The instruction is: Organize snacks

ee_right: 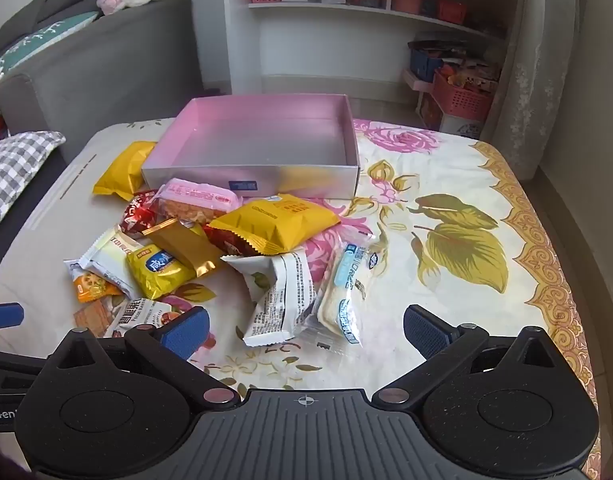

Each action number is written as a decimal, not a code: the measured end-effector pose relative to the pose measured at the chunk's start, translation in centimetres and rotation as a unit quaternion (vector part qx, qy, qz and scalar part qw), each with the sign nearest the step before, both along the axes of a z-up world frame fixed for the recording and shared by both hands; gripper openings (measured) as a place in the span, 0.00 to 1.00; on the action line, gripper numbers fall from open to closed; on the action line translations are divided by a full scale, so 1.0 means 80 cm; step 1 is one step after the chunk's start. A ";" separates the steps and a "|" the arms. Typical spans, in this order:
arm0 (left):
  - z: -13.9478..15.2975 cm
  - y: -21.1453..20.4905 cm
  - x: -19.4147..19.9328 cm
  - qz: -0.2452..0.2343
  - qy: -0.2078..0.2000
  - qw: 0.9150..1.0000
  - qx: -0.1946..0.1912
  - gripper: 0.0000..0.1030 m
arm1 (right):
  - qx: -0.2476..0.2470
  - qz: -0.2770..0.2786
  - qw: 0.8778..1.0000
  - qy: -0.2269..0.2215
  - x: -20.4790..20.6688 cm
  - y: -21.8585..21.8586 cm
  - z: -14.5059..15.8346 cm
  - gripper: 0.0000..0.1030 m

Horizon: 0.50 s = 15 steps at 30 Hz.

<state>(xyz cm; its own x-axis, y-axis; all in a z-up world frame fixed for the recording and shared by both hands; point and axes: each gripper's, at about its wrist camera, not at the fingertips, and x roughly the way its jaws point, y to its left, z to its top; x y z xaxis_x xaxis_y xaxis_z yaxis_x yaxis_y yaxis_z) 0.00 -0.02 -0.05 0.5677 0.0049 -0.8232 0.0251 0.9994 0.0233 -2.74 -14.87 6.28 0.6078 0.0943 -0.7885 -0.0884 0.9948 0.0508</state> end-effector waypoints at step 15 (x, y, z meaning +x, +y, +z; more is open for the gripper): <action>0.001 0.004 0.002 0.001 0.005 1.000 -0.006 1.00 | -0.005 0.003 1.000 0.005 0.000 0.002 -0.004 1.00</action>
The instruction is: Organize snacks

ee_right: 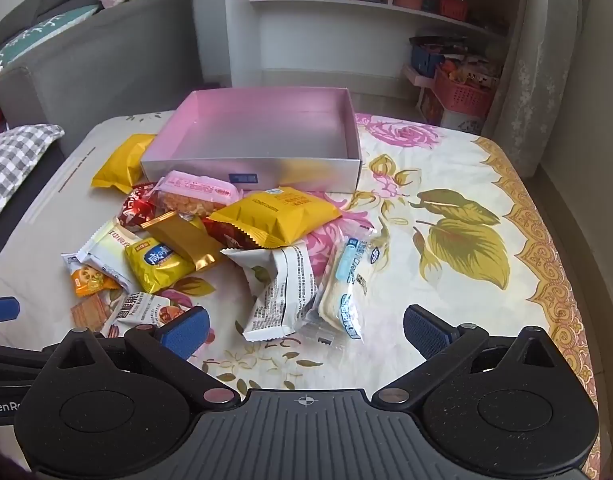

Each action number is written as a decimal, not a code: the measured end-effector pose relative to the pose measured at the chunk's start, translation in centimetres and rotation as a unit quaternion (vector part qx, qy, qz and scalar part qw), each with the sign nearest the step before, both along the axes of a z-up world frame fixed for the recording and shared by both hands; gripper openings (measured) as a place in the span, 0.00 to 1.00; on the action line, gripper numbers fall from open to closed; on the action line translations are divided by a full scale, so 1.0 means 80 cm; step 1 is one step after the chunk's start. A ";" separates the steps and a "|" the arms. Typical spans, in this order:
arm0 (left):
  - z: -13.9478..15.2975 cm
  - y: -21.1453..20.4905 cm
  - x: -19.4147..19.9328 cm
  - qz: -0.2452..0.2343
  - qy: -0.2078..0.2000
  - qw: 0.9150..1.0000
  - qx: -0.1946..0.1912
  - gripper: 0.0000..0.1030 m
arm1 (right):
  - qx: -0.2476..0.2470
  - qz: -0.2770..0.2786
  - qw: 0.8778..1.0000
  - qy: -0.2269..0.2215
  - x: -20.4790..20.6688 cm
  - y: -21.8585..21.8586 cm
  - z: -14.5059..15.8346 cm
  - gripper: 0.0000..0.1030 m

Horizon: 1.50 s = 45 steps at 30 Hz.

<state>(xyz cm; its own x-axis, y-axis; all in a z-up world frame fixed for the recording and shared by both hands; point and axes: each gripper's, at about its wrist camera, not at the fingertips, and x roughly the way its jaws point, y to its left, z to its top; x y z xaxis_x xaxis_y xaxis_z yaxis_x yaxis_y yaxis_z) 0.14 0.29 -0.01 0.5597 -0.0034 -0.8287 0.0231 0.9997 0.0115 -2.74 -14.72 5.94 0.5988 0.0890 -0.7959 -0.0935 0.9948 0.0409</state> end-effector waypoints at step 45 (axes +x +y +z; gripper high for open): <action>0.000 0.003 0.004 0.009 -0.008 1.000 0.007 1.00 | 0.004 -0.008 1.000 0.015 0.005 0.000 -0.007 1.00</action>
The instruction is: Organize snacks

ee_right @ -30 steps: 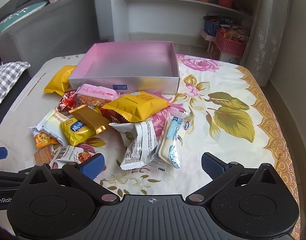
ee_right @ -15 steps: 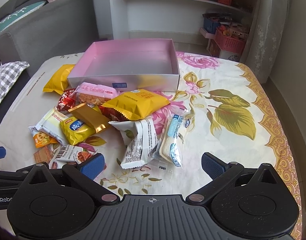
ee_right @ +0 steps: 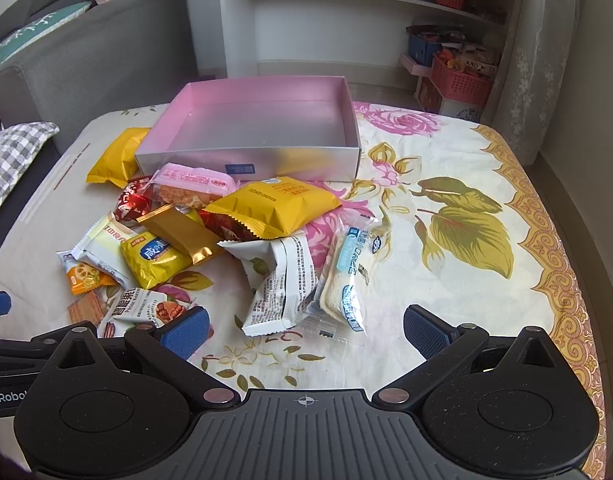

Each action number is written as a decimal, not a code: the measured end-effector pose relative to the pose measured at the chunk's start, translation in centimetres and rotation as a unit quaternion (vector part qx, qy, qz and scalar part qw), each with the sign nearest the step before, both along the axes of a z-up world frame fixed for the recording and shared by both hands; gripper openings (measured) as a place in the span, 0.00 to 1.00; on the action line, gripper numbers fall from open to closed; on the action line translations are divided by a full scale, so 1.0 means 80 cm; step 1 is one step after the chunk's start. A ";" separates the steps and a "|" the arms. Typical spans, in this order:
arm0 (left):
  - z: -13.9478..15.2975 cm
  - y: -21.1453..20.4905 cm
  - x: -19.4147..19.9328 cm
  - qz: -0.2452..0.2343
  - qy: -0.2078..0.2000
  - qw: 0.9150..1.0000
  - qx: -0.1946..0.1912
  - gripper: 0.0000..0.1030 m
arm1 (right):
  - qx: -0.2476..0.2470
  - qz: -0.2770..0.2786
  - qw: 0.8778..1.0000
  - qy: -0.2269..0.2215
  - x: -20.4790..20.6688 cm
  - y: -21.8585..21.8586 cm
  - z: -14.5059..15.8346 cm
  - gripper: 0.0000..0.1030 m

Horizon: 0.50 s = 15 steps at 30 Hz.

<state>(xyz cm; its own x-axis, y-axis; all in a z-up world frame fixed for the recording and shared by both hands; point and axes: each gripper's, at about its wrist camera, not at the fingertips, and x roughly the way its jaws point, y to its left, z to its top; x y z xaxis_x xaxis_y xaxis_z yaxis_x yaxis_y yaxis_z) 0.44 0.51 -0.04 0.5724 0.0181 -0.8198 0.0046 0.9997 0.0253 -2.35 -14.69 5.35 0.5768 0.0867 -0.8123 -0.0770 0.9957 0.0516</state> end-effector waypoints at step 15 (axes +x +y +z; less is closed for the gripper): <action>0.004 0.003 0.001 -0.005 0.001 1.000 -0.006 1.00 | 0.028 0.008 0.999 0.015 0.001 -0.004 0.003 1.00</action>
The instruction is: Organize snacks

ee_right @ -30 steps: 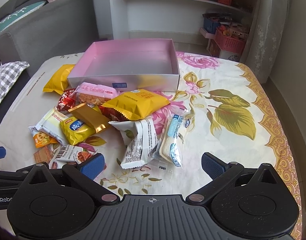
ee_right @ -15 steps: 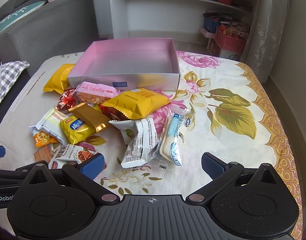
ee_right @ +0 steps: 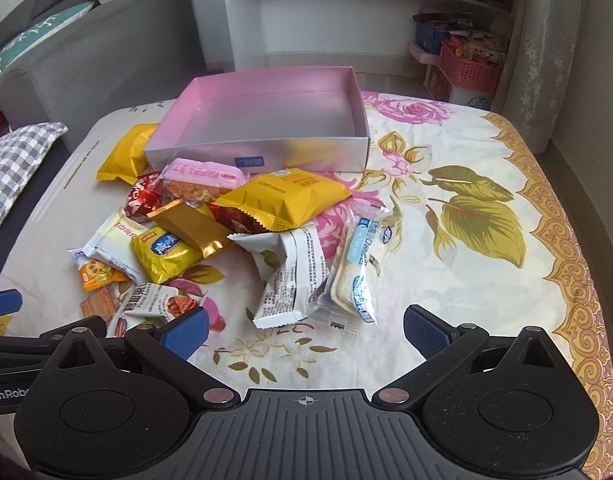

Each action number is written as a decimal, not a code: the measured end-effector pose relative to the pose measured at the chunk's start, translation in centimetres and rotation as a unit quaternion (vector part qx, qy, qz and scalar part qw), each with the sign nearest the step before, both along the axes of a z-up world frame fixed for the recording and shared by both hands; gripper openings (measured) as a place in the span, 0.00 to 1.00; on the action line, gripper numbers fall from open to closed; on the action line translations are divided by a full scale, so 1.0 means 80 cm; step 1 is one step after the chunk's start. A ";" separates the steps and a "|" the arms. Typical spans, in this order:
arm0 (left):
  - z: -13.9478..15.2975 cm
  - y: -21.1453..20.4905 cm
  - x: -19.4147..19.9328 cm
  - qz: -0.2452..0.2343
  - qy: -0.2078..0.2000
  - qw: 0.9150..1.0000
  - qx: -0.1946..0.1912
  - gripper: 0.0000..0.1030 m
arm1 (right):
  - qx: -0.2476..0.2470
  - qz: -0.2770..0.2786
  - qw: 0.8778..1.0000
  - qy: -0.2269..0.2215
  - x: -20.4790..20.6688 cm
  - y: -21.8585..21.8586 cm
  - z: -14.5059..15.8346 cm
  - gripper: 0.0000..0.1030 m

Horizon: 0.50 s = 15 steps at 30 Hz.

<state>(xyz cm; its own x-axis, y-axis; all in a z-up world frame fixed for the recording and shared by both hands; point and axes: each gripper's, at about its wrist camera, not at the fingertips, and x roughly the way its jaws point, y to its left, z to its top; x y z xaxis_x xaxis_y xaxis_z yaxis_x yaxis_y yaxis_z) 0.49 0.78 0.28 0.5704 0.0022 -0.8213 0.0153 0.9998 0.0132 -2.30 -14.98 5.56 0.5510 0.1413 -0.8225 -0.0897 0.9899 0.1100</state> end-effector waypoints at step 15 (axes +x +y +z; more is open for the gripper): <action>0.018 0.025 0.044 -0.037 0.005 0.999 -0.017 0.99 | 0.040 0.004 0.997 0.060 0.043 -0.006 0.007 1.00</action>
<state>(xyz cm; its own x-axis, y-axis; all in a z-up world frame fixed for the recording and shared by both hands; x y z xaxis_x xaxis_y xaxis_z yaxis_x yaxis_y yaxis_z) 4.01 2.74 1.73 0.5598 -0.0682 -0.8258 0.0889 0.9958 -0.0219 1.13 -15.45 6.12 0.4478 0.2124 -0.8685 -0.0789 0.9770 0.1983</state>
